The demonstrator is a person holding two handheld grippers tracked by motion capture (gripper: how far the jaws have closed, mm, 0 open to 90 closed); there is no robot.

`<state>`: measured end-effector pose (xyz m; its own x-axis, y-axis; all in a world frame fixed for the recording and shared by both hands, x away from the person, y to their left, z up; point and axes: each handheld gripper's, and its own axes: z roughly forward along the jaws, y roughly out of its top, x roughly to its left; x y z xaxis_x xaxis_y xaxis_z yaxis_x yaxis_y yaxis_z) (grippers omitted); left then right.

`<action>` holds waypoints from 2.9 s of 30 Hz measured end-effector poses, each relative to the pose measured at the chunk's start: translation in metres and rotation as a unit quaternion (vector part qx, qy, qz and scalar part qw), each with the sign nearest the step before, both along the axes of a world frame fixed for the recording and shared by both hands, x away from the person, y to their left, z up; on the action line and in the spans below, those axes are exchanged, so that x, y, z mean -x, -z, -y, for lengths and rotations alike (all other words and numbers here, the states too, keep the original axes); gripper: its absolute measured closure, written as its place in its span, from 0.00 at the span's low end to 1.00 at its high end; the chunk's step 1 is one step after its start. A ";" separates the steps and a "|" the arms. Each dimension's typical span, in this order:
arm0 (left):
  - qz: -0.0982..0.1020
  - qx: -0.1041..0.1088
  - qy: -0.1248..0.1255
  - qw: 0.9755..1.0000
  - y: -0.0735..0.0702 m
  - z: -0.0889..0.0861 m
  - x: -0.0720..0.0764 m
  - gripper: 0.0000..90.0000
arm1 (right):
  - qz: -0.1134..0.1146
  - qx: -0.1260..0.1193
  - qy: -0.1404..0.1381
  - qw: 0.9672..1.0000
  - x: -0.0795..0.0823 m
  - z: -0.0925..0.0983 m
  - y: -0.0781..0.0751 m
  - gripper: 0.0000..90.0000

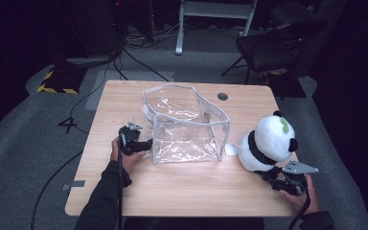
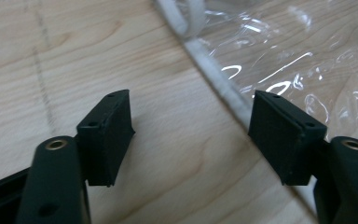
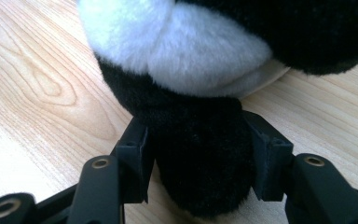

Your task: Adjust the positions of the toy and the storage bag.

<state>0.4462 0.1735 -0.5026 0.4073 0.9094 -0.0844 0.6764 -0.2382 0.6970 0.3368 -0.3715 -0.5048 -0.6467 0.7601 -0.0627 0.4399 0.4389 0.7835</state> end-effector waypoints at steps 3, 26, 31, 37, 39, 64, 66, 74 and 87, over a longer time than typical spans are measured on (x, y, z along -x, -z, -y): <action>-0.008 0.007 0.017 1.000 -0.002 0.009 -0.007 0.35 | -0.001 0.000 -0.001 1.000 0.000 0.000 0.000 0.54; 0.018 0.011 0.065 0.998 -0.009 0.046 -0.005 0.42 | 0.000 0.002 0.000 1.000 0.000 0.000 0.000 0.54; 0.025 0.014 0.081 0.996 -0.011 0.049 0.004 0.43 | 0.000 0.003 0.000 1.000 0.000 0.000 0.000 0.54; 0.027 0.013 0.093 0.995 -0.011 0.045 0.010 0.44 | -0.001 0.002 0.000 1.000 0.000 0.000 0.000 0.54; 0.026 0.006 0.094 0.995 -0.012 0.044 0.015 0.43 | -0.001 0.002 0.000 1.000 0.000 0.000 0.000 0.54; 0.039 0.035 0.172 0.984 -0.030 0.034 0.076 0.38 | -0.001 0.004 0.000 1.000 0.000 -0.001 0.000 0.54; 0.038 0.040 0.178 0.982 -0.031 0.034 0.080 0.38 | -0.002 0.003 0.000 1.000 0.000 -0.001 0.000 0.54; 0.044 0.039 0.221 0.974 -0.032 0.065 0.087 0.33 | -0.001 0.004 0.000 1.000 0.000 -0.001 0.000 0.54; 0.065 0.006 0.205 0.977 -0.018 0.092 0.078 0.72 | -0.003 0.003 0.000 1.000 0.000 0.000 0.000 0.54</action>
<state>0.3680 0.0815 -0.4844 0.7450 0.6669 -0.0164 0.4306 -0.4619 0.7754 0.3372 -0.3711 -0.5050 -0.6476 0.7593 -0.0640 0.4437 0.4441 0.7784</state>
